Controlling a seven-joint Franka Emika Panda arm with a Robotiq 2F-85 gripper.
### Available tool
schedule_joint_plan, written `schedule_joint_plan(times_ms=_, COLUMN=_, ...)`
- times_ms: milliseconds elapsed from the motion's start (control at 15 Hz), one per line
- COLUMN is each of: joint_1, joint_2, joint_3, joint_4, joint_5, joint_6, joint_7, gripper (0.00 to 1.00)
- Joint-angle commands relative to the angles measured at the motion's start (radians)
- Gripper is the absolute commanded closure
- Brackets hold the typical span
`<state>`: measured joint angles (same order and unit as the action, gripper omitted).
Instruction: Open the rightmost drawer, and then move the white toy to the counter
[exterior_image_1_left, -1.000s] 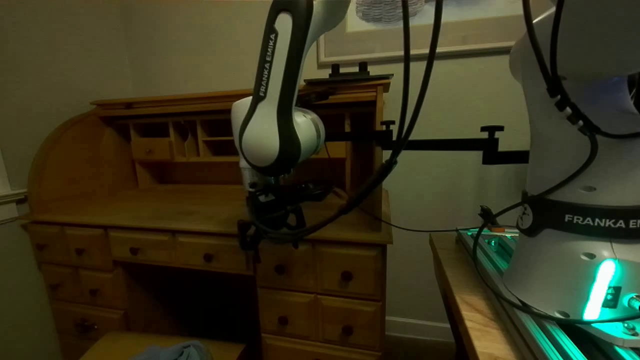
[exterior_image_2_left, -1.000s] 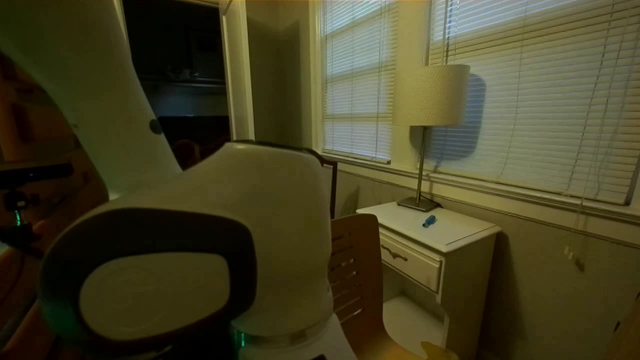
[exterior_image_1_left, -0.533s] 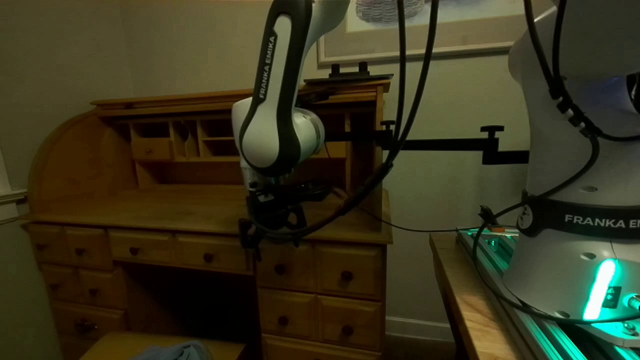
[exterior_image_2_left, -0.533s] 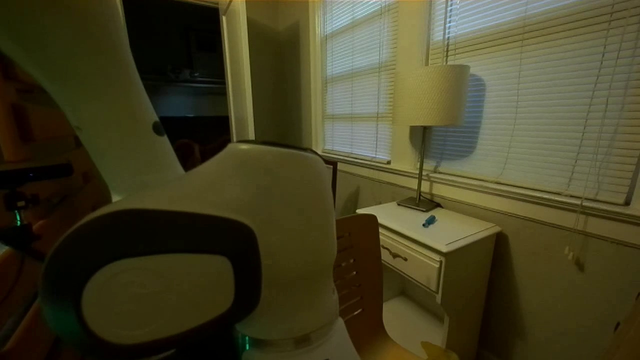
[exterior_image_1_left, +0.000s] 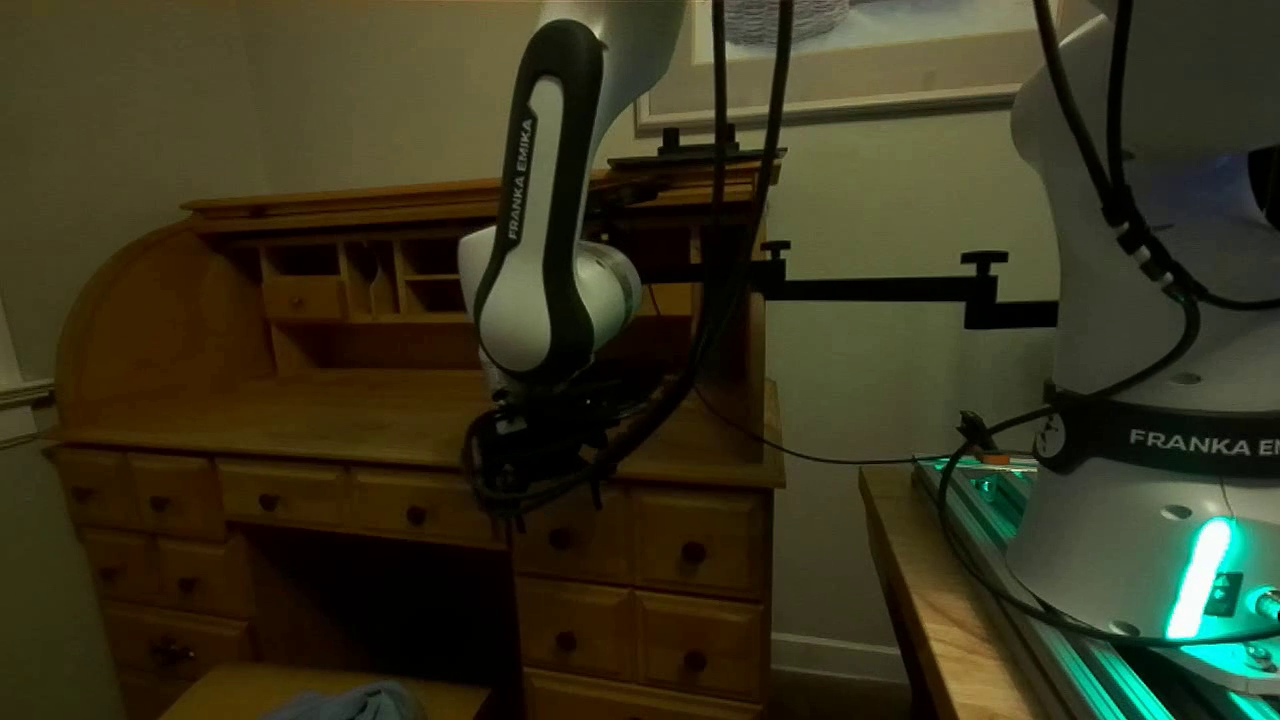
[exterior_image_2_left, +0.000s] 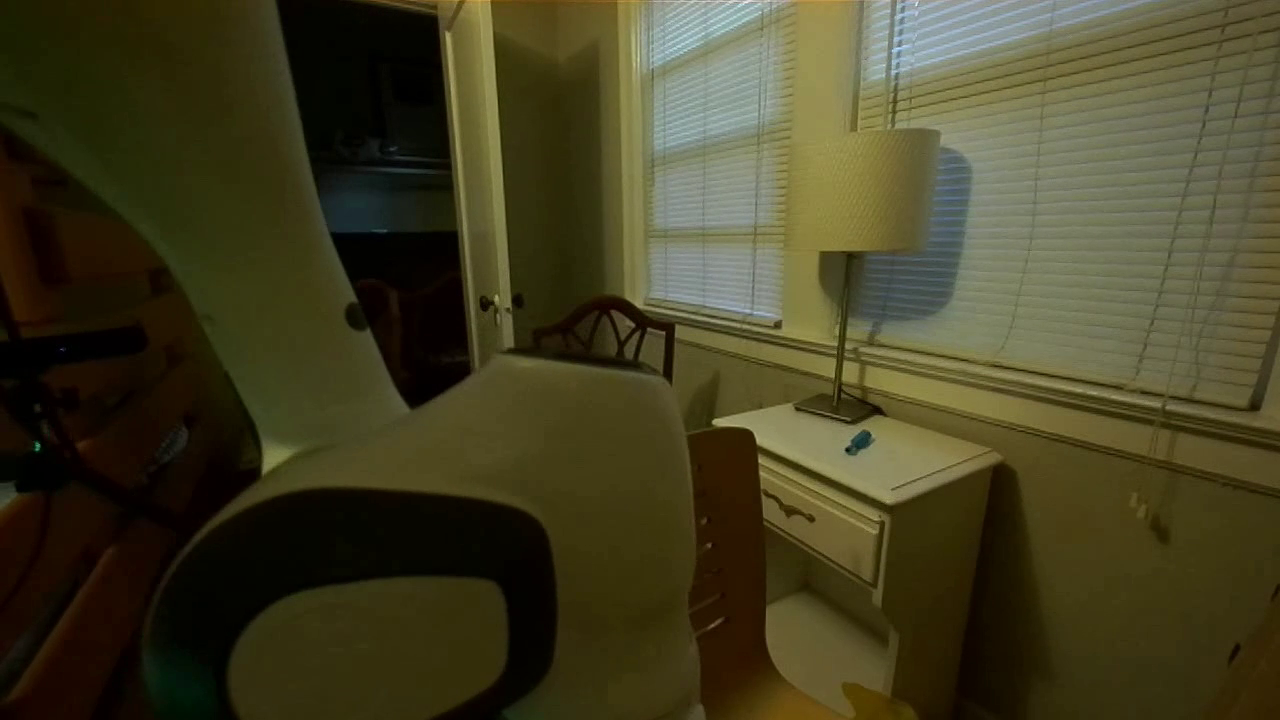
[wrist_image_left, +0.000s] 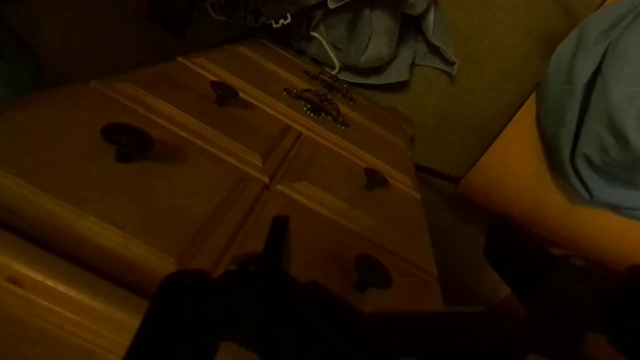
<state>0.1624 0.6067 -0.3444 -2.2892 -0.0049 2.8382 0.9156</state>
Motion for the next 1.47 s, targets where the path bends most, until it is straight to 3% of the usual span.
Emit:
schedule_joint_plan(times_ms=0, joint_1=0.027, joint_2=0.067, joint_3=-0.016, joint_4=0.039, joint_5=0.047, joint_6=0.043, joint_7=0.087, gripper=0.0)
schedule_joint_plan(times_ms=400, joint_1=0.099, joint_2=0.136, joint_3=-0.101, joint_4=0.056, joint_5=0.048, joint_6=0.105, joint_7=0.226, gripper=0.0)
schedule_joint_plan(times_ms=800, joint_1=0.147, joint_2=0.179, joint_3=-0.142, joint_4=0.068, joint_5=0.045, joint_6=0.109, joint_7=0.309, gripper=0.0)
schedule_joint_plan(times_ms=1400, joint_1=0.174, joint_2=0.25, joint_3=-0.171, joint_4=0.109, joint_5=0.027, joint_6=0.114, joint_7=0.308, gripper=0.0)
